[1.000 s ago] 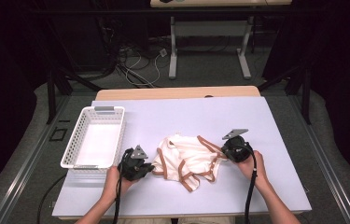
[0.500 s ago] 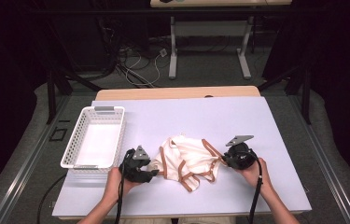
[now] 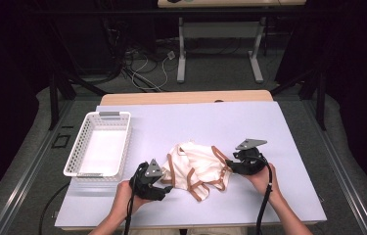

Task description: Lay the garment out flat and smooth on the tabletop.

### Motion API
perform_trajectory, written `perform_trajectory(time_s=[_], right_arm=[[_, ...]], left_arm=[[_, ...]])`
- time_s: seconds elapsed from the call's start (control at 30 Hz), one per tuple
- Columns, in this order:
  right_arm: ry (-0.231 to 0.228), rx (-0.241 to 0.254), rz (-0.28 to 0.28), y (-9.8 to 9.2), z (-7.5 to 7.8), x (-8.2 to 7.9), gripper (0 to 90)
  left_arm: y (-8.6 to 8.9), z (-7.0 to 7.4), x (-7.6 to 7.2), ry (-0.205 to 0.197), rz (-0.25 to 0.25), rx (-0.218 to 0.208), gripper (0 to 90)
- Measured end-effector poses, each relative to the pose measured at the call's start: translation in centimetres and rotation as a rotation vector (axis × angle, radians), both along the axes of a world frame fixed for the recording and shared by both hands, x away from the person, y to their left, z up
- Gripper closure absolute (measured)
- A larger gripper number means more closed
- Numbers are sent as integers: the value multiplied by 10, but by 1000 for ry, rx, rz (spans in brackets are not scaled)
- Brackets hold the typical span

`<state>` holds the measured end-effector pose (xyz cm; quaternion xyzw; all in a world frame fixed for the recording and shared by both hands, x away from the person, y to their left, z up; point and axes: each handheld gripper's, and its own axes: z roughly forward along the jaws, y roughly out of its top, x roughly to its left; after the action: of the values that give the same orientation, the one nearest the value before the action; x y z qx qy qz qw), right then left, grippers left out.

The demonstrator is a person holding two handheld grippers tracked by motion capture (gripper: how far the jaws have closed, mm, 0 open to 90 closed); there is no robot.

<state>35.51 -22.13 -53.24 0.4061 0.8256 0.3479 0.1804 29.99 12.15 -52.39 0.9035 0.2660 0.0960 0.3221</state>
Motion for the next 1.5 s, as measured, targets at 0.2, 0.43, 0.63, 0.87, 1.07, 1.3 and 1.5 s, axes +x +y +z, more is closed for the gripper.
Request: perform_trajectory(time_s=[0.2,0.43,0.63,0.87,1.07,1.3,1.5], right_arm=[[15,-4,28,5,-3,1,536],[30,-14,45,8,-5,1,537],[34,-19,65,12,-6,0,545],[30,-23,64,11,-6,0,550],[39,-21,56,11,-6,-1,555],[45,-31,70,14,-7,-1,556],[67,-34,79,17,-7,-2,556]], left_arm=[[-11,-1,-5,14,-45,6,405],[-16,-20,7,79,-22,10,438],[-17,-27,12,82,0,-39,544],[-16,-26,13,76,-23,-62,829],[-3,-5,18,31,-6,-32,845],[4,10,33,-34,69,75,846],[5,16,46,-123,158,234,846]])
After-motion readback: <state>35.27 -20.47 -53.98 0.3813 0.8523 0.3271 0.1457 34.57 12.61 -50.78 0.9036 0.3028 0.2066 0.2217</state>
